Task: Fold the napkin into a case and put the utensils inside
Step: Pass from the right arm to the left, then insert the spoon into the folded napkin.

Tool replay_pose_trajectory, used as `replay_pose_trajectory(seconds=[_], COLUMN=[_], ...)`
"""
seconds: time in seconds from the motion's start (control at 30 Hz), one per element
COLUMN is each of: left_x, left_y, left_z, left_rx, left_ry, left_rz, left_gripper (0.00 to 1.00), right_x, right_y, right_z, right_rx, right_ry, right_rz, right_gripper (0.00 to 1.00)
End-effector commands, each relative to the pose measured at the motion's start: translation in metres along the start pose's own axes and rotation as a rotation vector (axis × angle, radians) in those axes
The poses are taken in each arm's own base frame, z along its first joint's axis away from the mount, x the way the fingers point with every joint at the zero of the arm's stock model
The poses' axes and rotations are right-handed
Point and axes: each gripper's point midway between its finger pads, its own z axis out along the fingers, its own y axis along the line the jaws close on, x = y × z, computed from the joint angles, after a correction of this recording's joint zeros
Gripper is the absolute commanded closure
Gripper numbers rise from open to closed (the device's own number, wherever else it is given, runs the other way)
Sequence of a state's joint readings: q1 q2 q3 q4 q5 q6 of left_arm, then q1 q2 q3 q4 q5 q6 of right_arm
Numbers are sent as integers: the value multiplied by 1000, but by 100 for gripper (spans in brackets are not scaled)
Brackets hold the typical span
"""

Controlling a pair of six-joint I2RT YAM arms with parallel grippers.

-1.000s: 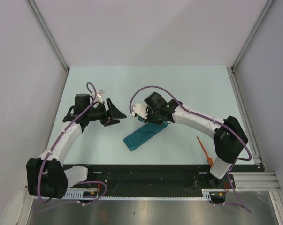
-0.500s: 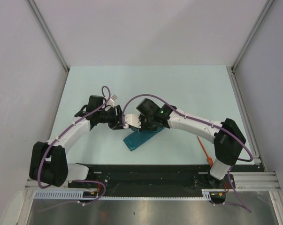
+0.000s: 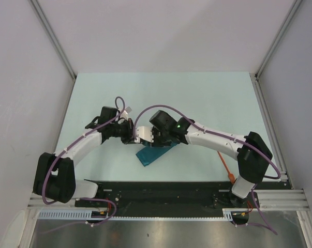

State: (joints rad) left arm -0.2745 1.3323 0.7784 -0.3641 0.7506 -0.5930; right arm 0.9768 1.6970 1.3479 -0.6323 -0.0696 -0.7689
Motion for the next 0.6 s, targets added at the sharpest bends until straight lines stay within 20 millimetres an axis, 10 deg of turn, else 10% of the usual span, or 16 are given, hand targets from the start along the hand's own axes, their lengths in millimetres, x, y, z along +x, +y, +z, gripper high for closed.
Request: replay_pose_trajectory(seconds=[0.0,0.07,0.13,0.47,0.57], left_x=[-3,-1,9,32,42], left_y=[4,9,16,51,62], left_z=[-4,-8,-13,-36,-39], left_rx=[-37,-69,-82,-250,-304], left_ry=[-61,-117,-164,-345,-338], left_rz=[-3,-70,-111,-260,-282], left_gripper=[100,100,100,100,100], right_x=[-17,3,11,122,156], right_y=[-38,-50,-59,-97,-104], right_z=[-27,-35,-51,-91,-86], right_rx=[216,249,265,298,320], right_ry=[-144,-154,-213,-325,-351], right_rz=[132,308,445,1349,1485], right_gripper=[34,27,1,0,19])
